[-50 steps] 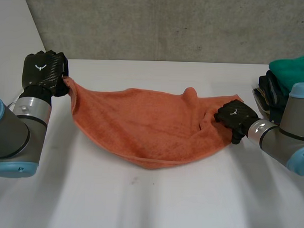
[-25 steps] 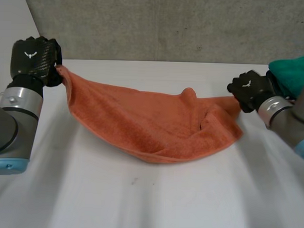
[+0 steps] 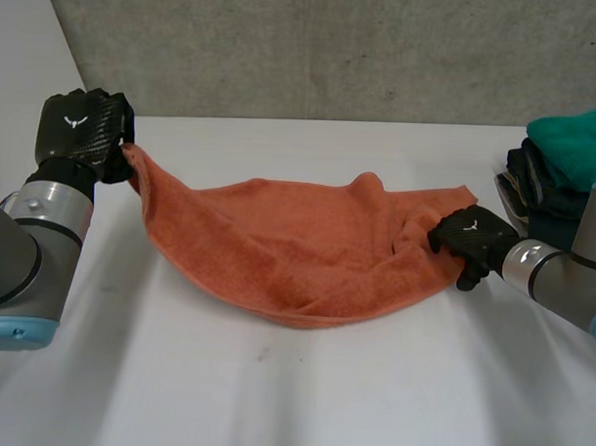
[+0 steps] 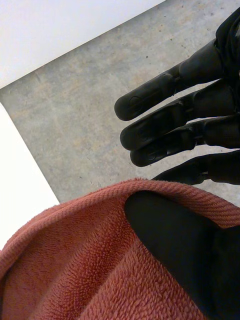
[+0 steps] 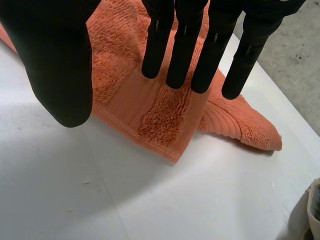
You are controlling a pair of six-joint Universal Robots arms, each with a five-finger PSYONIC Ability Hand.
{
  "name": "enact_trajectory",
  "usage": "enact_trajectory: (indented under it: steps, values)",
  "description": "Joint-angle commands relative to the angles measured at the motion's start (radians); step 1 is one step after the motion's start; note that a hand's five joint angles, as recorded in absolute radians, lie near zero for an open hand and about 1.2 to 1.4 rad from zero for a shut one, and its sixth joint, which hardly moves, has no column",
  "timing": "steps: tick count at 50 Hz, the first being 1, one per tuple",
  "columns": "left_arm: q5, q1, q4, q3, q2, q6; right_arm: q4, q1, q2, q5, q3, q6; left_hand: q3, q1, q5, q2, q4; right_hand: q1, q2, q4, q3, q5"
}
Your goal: Fold the laundry.
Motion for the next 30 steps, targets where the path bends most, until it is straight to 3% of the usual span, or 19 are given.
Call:
enact_trajectory:
  steps: [1,30]
  values:
    - [0.0,-0.002,0.0,0.0,-0.005,-0.001,-0.049,0.002,0.031,0.006,-0.011,-0.019,0.202,0.238,0.242,0.197,0.193,0.063,0.062,0.077,0.079,0.107]
    - [0.001,0.0,0.0,0.0,-0.018,-0.002,-0.158,0.042,0.135,0.011,-0.117,-0.011,0.202,0.238,0.242,0.197,0.193,0.313,0.311,0.327,0.328,0.356]
